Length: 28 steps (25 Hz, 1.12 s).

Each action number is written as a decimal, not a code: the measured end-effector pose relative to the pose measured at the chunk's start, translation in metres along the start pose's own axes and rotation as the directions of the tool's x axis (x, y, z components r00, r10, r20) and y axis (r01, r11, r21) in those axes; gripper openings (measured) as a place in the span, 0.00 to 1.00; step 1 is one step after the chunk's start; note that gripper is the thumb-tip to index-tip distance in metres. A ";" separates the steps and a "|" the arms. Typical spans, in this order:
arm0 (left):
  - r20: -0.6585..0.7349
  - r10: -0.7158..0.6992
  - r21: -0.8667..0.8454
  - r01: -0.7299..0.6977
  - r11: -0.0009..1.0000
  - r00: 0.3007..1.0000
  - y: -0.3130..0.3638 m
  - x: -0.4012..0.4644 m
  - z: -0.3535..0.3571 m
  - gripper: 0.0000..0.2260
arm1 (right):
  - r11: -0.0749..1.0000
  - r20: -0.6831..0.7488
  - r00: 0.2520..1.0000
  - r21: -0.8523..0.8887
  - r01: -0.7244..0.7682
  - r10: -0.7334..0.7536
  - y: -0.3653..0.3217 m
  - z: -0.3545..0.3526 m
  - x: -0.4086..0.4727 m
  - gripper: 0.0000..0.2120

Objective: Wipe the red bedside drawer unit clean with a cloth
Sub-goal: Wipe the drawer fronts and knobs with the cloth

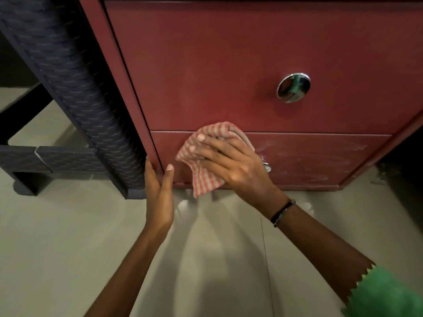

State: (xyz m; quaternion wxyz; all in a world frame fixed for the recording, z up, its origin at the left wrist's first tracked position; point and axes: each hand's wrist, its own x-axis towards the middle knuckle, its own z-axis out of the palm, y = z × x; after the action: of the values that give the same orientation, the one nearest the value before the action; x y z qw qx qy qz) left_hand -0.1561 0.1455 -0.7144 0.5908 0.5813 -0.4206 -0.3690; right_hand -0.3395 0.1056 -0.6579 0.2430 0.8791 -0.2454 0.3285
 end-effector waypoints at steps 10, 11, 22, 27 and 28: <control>-0.255 0.373 0.270 -0.305 0.913 0.892 0.007 -0.001 0.016 0.34 | 0.995 0.183 0.983 -0.085 0.048 -0.032 0.006 -0.014 -0.006 0.11; -0.275 0.440 0.329 -0.346 0.879 0.855 0.011 -0.007 0.022 0.33 | 0.993 0.187 0.981 -0.100 0.067 -0.047 0.009 -0.016 -0.002 0.11; 0.138 0.628 0.542 -0.589 0.599 0.766 0.046 -0.024 0.049 0.18 | 0.902 0.100 0.896 -0.062 -0.428 0.432 0.063 -0.075 -0.139 0.23; 0.289 0.678 0.571 -0.690 0.445 0.676 0.060 -0.020 0.060 0.18 | 0.972 -0.038 0.980 -0.126 -0.198 0.195 0.040 -0.053 -0.063 0.11; 0.331 0.687 0.569 -0.718 0.401 0.647 0.061 -0.018 0.061 0.18 | 0.981 -0.031 0.996 -0.170 -0.090 0.086 0.038 -0.047 -0.049 0.10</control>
State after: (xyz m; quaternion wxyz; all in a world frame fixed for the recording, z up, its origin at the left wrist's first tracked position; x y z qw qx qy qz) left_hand -0.2230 0.1425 -0.6564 0.4360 0.5091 -0.7384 0.0741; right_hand -0.4161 0.1176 -0.6501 0.3057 0.8393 -0.3086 0.3271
